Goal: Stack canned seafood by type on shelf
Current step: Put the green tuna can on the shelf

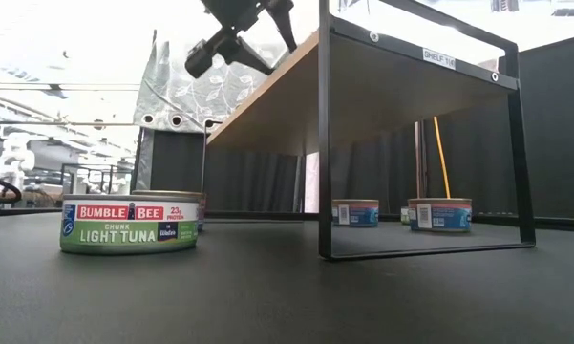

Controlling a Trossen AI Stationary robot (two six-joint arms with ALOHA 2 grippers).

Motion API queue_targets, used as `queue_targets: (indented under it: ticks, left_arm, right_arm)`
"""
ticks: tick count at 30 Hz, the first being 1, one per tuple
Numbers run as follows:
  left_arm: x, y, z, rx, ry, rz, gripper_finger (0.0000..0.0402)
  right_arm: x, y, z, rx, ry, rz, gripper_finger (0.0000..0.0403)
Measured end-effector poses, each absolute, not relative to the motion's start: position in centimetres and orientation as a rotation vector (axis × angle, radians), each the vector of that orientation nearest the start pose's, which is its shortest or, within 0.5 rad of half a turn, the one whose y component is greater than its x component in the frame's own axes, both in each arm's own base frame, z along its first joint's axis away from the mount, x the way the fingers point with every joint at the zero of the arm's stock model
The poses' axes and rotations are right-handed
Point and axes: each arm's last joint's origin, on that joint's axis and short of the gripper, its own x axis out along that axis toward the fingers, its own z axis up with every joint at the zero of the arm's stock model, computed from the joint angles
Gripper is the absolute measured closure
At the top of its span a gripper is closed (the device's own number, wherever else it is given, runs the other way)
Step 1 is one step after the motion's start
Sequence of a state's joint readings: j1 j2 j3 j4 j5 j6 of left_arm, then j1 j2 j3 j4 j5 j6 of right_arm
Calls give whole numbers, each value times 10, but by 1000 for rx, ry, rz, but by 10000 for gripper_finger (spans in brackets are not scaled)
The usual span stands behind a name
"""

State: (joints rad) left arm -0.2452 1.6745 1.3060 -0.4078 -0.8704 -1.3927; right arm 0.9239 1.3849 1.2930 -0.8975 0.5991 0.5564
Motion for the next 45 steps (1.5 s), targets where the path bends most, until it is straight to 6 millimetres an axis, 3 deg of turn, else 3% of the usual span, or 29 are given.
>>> queue_targets:
  ticks: [19, 27, 31, 39, 45]
  left_arm:
    - [347, -65, 262, -885, 179, 995, 235]
    - [346, -67, 256, -853, 265, 984, 128]
    - [344, -66, 256, -839, 276, 993, 93]
    - [325, -81, 286, -757, 301, 861, 94]
    - [305, -115, 307, -550, 324, 696, 100]
  right_arm:
    - [170, 210, 323, -180, 766, 108, 64]
    - [170, 210, 323, -180, 766, 108, 64]
    - [170, 210, 323, -180, 766, 108, 64]
    - [170, 208, 323, -214, 743, 77, 64]
    - [184, 196, 321, -408, 515, -209, 64]
